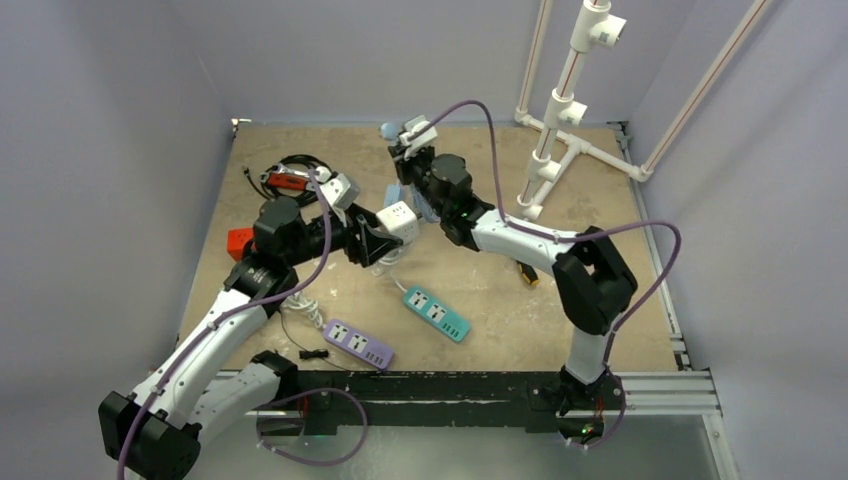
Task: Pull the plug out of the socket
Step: Place the socket at the center of the board.
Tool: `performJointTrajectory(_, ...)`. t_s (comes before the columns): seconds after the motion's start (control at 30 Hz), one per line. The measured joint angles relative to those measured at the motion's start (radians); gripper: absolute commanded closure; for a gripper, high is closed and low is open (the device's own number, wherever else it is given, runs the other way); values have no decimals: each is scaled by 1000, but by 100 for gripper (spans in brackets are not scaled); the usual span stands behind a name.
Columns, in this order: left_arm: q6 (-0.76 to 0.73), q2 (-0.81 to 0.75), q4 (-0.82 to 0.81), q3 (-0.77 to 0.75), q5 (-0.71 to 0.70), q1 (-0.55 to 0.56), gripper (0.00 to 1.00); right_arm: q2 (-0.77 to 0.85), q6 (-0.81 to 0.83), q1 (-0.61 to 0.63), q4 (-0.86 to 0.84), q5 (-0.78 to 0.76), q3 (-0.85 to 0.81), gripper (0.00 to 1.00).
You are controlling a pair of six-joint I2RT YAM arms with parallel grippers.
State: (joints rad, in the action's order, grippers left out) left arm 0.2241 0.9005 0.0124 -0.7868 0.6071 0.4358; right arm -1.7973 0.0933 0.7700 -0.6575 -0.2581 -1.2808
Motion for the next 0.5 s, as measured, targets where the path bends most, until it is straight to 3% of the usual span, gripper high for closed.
performJointTrajectory(0.23,-4,8,-16,0,88,26,100,-171,38,19,141,297,-216,100)
performJointTrajectory(0.4,-11,10,-5,0,47,9,100,-261,41,12,241,475,-360,100)
performJointTrajectory(0.5,-18,12,5,0,10,7,100,-309,34,9,267,538,-433,89)
